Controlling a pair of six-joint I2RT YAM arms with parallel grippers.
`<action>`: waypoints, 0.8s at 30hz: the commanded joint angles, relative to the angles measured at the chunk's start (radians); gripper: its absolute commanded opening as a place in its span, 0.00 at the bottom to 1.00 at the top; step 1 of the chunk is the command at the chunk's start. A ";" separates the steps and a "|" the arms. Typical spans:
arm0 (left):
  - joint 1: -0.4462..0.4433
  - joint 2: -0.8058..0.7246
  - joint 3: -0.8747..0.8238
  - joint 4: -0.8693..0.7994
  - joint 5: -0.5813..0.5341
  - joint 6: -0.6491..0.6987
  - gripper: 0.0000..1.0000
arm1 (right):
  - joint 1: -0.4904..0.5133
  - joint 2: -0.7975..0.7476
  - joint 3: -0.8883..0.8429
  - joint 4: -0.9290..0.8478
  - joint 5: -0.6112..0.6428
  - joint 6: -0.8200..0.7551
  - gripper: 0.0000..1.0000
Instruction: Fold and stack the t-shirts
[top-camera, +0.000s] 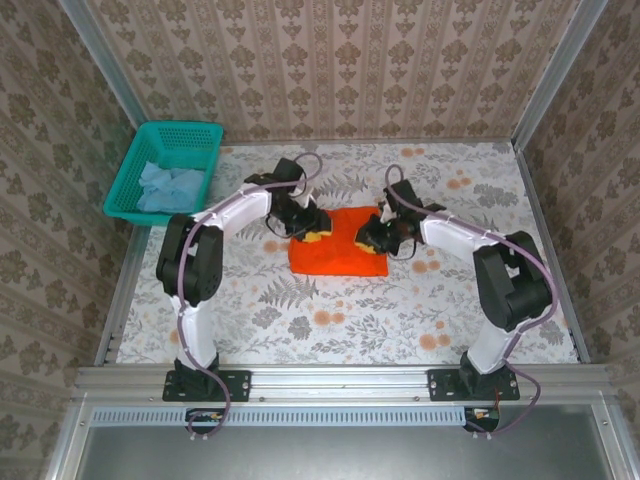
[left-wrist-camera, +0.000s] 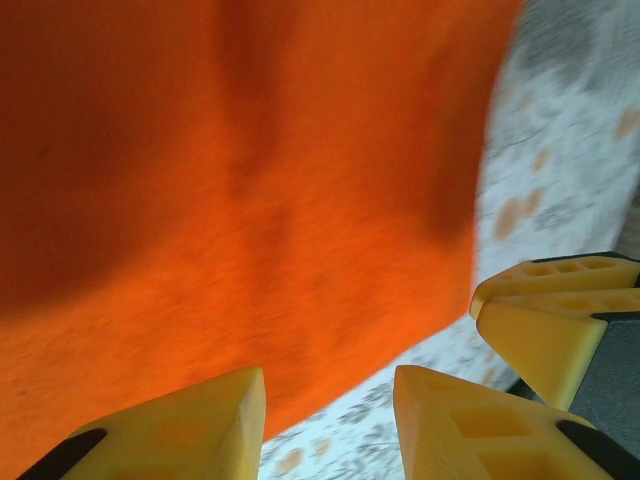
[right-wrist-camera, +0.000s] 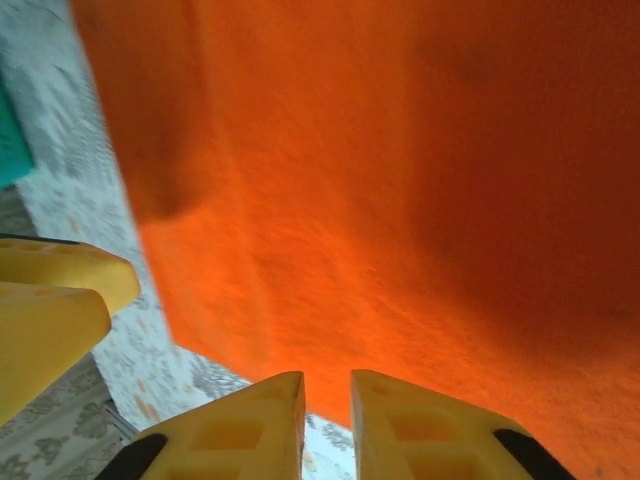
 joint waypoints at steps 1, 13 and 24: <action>-0.011 0.001 -0.093 0.005 -0.098 0.112 0.39 | 0.003 0.027 -0.091 0.109 0.020 0.060 0.18; -0.079 -0.092 -0.487 0.102 -0.160 0.172 0.35 | -0.003 -0.099 -0.494 0.295 0.034 -0.009 0.13; -0.078 -0.393 -0.408 -0.114 -0.198 0.163 0.58 | -0.029 -0.631 -0.637 0.290 0.097 -0.041 0.48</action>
